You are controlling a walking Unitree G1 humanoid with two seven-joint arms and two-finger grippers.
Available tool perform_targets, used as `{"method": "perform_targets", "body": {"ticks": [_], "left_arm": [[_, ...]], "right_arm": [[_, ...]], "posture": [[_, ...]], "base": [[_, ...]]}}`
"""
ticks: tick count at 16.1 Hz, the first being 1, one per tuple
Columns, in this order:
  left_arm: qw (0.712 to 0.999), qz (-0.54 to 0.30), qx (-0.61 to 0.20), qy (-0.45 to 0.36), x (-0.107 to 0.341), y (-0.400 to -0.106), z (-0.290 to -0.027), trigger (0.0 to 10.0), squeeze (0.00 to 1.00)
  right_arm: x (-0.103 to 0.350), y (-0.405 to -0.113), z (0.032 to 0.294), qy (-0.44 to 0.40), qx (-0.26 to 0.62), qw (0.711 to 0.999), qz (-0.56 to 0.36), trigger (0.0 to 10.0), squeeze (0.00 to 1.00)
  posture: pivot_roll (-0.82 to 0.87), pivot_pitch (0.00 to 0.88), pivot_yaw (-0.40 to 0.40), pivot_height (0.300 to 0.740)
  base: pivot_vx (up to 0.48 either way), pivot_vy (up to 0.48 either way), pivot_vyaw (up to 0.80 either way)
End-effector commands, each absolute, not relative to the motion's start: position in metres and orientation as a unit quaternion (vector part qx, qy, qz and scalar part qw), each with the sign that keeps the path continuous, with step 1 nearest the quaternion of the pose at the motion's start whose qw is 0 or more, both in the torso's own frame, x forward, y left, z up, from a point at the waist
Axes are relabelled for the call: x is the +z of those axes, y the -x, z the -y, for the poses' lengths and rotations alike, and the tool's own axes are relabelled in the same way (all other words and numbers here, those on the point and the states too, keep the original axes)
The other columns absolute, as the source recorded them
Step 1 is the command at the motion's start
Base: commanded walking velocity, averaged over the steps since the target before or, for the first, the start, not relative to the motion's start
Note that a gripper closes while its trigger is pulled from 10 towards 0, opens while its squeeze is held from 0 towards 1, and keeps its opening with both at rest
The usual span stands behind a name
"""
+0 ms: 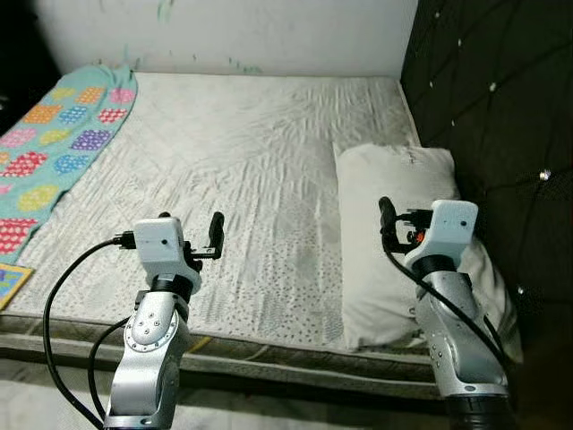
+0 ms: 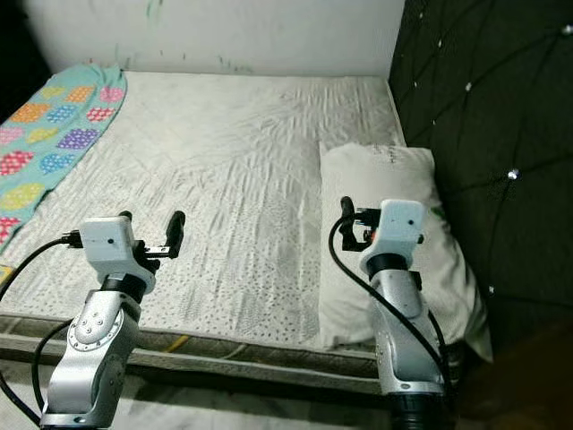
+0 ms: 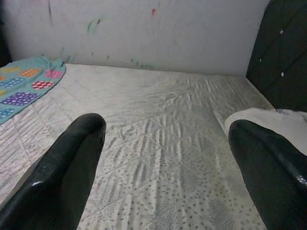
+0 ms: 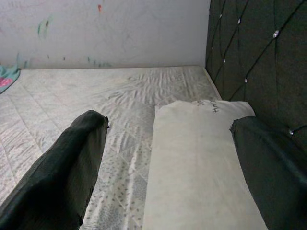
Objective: Clean up the room
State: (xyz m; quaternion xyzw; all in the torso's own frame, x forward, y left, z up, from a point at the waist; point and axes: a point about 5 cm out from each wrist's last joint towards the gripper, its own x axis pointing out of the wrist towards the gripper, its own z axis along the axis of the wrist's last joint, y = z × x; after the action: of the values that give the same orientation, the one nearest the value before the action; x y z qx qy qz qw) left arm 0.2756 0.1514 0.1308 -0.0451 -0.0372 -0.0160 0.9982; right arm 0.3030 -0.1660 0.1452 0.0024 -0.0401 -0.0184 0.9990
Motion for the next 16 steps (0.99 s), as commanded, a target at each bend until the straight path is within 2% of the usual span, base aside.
{"method": "perform_targets", "body": {"ticks": [1, 7, 12, 16], "left_arm": [[0.999, 0.025, -0.022, 0.042, 0.128, -0.278, -0.154, 10.0, 0.0], [0.998, 0.03, -0.028, 0.037, 0.132, -0.281, -0.155, 10.0, 0.0], [0.999, 0.028, 0.005, 0.037, 0.131, -0.277, -0.166, 10.0, 0.0], [0.998, 0.041, -0.007, 0.045, 0.135, -0.28, -0.161, 10.0, 0.0]], "right_arm": [[0.153, -0.302, 0.164, 0.002, -0.016, 0.998, 0.054, 10.0, 0.0], [0.147, -0.295, 0.158, -0.005, -0.015, 0.999, 0.042, 10.0, 0.0], [0.143, -0.307, 0.149, -0.028, 0.003, 0.999, 0.029, 10.0, 0.0], [0.143, -0.324, 0.14, -0.032, 0.025, 0.999, 0.024, 10.0, 0.0]], "posture": [[-0.14, 0.133, 0.104, 0.74], [-0.12, 0.133, 0.101, 0.74], [-0.04, 0.074, 0.052, 0.74], [0.01, 0.013, -0.014, 0.74]], "base": [[0.0, 0.0, 0.0], [0.0, 0.0, 0.0], [0.0, 0.0, 0.0], [0.0, 0.0, 0.0]]}}
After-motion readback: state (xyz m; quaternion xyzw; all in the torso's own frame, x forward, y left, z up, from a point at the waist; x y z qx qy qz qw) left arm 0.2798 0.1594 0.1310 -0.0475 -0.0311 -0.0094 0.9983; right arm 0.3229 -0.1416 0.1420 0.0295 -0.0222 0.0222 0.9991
